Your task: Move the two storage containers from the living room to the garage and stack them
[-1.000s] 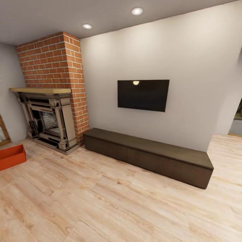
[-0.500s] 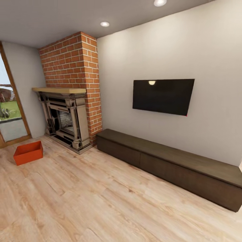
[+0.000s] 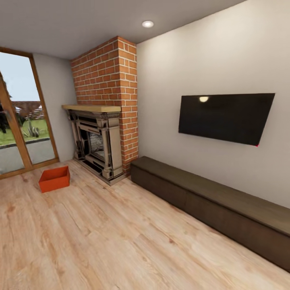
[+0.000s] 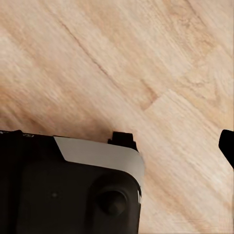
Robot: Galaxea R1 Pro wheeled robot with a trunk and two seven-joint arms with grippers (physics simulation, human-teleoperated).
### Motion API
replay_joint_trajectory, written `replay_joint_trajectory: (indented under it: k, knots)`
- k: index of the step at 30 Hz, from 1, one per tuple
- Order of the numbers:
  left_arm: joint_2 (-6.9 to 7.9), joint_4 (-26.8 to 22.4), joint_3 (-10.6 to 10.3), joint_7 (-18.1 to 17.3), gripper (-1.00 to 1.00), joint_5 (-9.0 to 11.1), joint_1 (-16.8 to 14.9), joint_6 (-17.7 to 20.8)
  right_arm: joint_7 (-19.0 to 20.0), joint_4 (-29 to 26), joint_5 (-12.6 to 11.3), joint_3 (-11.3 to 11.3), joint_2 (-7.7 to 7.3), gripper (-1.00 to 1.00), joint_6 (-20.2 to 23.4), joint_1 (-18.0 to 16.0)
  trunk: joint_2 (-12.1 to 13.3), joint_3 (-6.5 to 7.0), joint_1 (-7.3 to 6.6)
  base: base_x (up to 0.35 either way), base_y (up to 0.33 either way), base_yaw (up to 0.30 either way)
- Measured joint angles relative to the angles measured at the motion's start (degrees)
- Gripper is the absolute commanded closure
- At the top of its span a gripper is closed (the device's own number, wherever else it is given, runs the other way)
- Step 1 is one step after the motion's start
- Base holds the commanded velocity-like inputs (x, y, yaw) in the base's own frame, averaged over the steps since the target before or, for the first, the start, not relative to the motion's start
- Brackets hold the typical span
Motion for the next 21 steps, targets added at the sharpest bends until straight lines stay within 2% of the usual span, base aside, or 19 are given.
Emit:
replay_joint_trajectory:
  k: [21]
  knots:
    - [0.0, 0.0, 0.0, 0.0, -1.0, 0.0, 0.0, 0.0, 0.0, 0.0, 0.0, 0.0, -0.01, -1.0, 0.0, 0.0, 0.0, 0.0, 0.0, 0.321, 0.0, 0.268]
